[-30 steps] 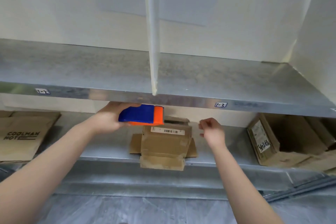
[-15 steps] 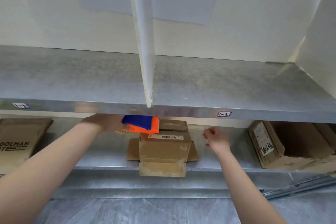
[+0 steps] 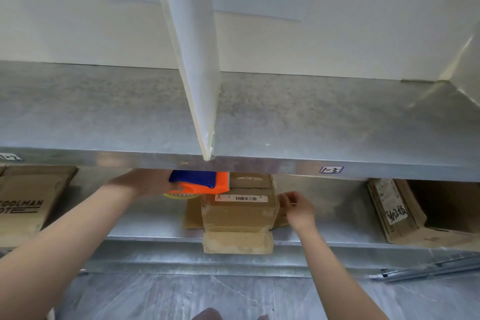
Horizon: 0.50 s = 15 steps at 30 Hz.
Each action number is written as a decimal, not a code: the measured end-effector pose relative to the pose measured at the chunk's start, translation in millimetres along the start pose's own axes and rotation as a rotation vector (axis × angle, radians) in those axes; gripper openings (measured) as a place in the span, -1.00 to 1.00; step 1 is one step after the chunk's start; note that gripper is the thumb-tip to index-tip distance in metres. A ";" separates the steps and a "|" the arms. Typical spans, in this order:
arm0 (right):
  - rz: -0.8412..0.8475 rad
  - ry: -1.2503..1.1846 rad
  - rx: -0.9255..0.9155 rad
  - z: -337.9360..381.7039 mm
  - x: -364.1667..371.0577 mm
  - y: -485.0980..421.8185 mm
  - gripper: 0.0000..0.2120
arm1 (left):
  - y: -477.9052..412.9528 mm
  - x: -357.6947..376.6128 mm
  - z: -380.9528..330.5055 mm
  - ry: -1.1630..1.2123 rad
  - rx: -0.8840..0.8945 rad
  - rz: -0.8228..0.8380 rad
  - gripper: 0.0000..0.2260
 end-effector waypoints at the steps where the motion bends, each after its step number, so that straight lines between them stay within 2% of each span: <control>1: 0.003 -0.006 -0.006 2.7 3.7 2.7 -0.88 | 0.9 1.1 0.9 -0.011 -0.010 0.010 -0.72; 8: 0.003 -0.058 -0.027 4.9 18.4 12.8 -0.89 | 11.1 0.9 -14.4 -0.018 0.030 -0.014 -0.82; 11: -0.022 -0.061 -0.019 1.7 9.1 16.1 -0.84 | 14.3 -1.0 -14.8 0.042 0.056 -0.059 -0.79; 15: -0.056 -0.046 -0.056 4.5 -6.6 22.5 -0.76 | 20.0 -3.8 -21.3 0.103 0.119 -0.121 -0.65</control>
Point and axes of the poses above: each hand's wrist, its own y-axis away from the middle knuckle, its own x-axis out of the palm, z = x × y, the point moved 6 cm from there along -y, towards the middle knuckle, and after that the axes turned 2 degrees about -z, right-handed, at the moved point
